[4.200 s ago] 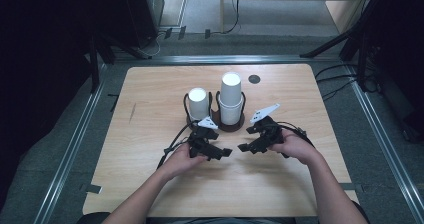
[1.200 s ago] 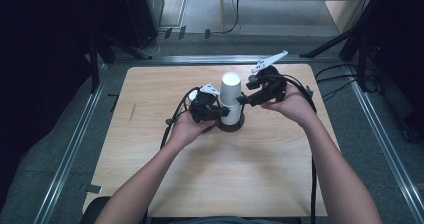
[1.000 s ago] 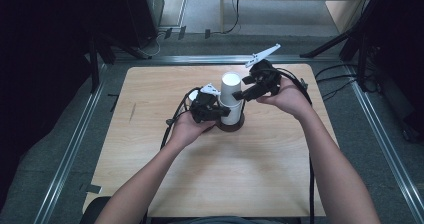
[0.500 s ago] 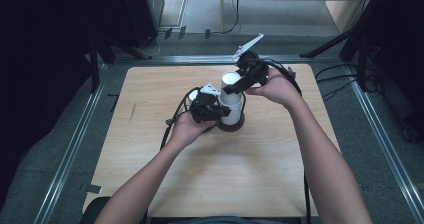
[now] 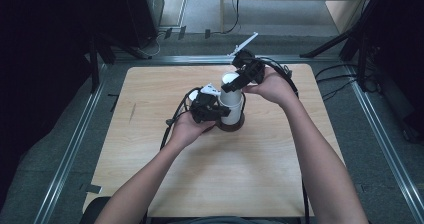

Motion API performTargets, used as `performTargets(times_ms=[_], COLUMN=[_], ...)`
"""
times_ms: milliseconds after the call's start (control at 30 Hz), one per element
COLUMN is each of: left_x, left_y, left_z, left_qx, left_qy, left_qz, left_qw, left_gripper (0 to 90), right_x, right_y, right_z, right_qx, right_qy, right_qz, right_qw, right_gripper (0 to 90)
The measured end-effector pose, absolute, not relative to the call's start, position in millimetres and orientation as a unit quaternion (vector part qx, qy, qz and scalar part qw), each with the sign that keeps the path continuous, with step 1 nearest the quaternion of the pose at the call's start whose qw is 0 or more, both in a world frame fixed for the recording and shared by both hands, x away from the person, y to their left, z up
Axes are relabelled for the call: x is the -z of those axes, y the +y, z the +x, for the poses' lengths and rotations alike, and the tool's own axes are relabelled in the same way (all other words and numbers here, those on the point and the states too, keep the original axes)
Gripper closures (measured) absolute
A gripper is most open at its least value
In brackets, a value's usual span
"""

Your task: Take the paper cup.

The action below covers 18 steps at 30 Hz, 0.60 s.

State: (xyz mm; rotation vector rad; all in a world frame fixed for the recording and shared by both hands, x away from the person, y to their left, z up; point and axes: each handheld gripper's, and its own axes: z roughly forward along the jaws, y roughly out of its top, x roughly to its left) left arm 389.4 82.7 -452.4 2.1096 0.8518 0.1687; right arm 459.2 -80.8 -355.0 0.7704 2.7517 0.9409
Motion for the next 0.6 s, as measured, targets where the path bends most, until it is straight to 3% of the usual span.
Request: performTargets(times_ms=[600], left_x=[454.3], left_y=[81.0], left_z=[388.9], left_qx=[-0.064], left_qy=[0.339], left_qz=[0.842], left_qw=[0.414], left_gripper=[81.2], right_x=[325.1], right_y=[-82.8], right_z=[452.1], right_qx=[-0.316], right_qy=[0.911], right_qz=[0.257], right_qw=[0.071], right_gripper=[33.0])
